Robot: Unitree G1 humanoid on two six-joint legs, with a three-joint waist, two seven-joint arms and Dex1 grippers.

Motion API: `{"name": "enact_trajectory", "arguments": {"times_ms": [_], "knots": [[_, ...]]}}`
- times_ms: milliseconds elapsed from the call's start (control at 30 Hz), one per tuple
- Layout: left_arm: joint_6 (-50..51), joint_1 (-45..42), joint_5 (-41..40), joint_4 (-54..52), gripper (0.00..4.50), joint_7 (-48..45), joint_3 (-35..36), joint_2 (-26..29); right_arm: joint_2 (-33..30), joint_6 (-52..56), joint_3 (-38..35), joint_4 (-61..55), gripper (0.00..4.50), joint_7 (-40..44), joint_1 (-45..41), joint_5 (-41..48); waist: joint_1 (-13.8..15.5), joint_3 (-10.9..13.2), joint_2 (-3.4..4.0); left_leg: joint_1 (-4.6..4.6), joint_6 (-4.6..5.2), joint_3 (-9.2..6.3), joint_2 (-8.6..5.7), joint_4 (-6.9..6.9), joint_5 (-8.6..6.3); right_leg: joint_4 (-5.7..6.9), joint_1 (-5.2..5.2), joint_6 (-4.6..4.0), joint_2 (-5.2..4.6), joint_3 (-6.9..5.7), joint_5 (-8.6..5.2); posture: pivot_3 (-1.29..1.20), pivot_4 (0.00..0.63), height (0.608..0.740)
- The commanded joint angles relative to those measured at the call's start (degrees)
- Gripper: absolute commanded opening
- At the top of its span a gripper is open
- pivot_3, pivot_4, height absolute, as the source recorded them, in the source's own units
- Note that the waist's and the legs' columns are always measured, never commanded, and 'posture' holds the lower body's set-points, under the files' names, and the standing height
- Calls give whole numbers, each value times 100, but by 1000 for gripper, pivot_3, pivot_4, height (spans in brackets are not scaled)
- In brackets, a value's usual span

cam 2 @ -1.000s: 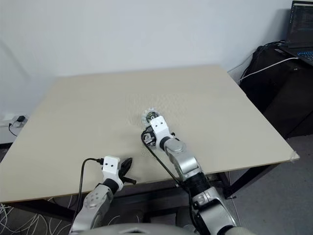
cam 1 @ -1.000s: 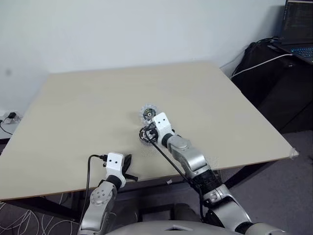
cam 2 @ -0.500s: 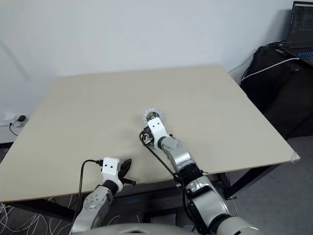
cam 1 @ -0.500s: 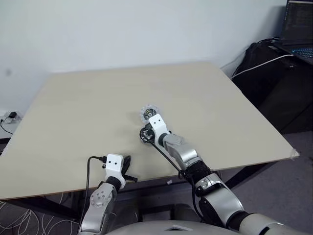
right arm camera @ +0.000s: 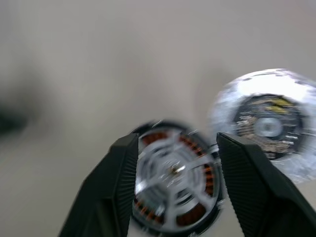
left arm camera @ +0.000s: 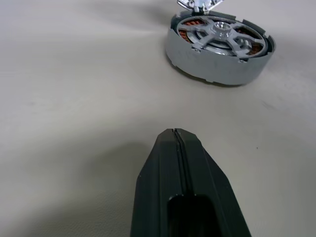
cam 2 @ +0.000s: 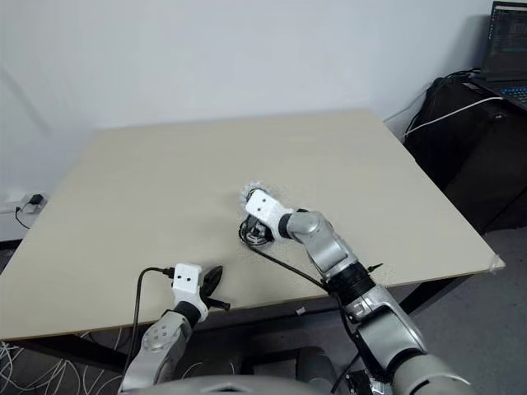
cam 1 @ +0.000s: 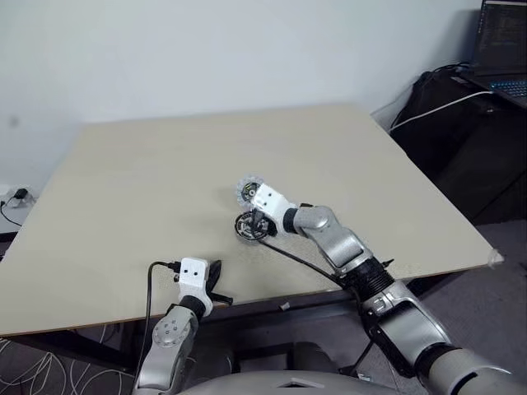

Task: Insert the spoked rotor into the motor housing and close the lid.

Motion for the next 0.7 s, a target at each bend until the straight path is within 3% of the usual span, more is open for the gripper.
{"name": "enact_trajectory", "arguments": {"times_ms": [33, 300, 700], "knots": [[-125, -76, -19, -89, 0, 19, -4, -60, -308, -552, 517, 101, 2573, 727, -557, -552, 15, 1, -2, -1, 0, 1, -2, 2, 0, -1, 0, 0, -1, 1, 0, 0, 0, 740], [-227, -20, -18, -70, 0, 107, 34, -164, -431, -1400, 1334, 890, 2573, 2308, -1389, -1132, 48, 1, -4, 0, 0, -2, 1, 3, 0, 1, 0, -8, 1, -3, 11, 0, 0, 740], [-301, 48, -12, -103, 0, 195, 26, -197, 25, -1856, 1348, 2009, 2573, 2698, -1791, -1560, 78, 1, -5, 0, -2, -3, -1, 1, -1, 2, -2, -25, 0, -3, 22, 0, 0, 740]]}}
